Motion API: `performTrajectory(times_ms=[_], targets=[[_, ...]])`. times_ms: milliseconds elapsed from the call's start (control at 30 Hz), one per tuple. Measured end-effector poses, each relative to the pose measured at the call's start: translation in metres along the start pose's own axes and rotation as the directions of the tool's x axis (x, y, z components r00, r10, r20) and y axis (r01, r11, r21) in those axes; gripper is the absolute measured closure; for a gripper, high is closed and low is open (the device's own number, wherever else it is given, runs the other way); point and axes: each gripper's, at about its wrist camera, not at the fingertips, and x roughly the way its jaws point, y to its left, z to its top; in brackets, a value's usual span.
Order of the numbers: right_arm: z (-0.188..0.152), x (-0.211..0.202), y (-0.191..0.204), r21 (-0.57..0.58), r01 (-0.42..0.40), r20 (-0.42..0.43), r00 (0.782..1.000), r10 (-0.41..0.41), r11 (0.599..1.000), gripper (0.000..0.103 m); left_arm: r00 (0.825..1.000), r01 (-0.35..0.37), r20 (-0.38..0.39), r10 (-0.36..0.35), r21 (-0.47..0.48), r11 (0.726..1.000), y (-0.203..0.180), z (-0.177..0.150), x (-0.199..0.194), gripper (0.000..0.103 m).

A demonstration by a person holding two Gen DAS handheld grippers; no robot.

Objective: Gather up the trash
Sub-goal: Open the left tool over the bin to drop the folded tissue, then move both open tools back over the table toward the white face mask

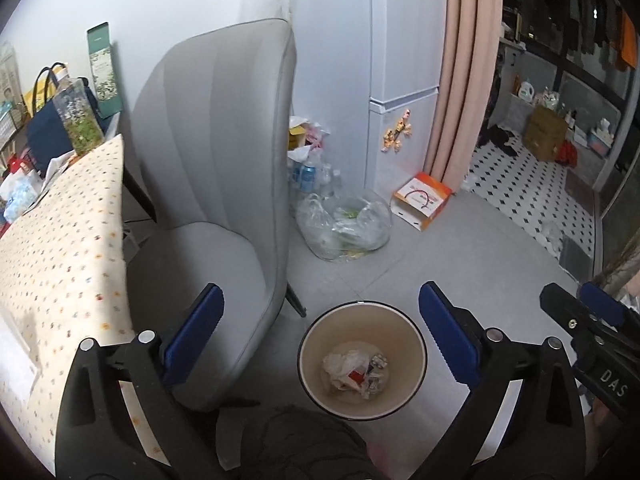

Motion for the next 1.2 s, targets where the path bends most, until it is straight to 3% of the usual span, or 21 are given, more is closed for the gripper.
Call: performTrajectory(times_ms=[433,967,1200], targets=[[-0.010,-0.030,0.060,-0.108,-0.057,0.037,0.997,0.061,0.992,0.008,0.995,-0.060,0.075,0.067,-0.094,0.994,0.061,-0.018,-0.058,0.006],[-0.025,-0.068,0.151,-0.252,-0.137,0.049,0.987,0.154,0.958,0.008,0.973,-0.145,0.144,0.183,-0.240,0.960,0.150,-0.045,-0.120,0.006],[-0.040,-0.080,0.191,-0.322,-0.180,0.033,0.979,0.201,0.929,0.008,0.961,-0.174,0.151,0.233,-0.328,0.928,0.186,-0.062,-0.141,0.006]])
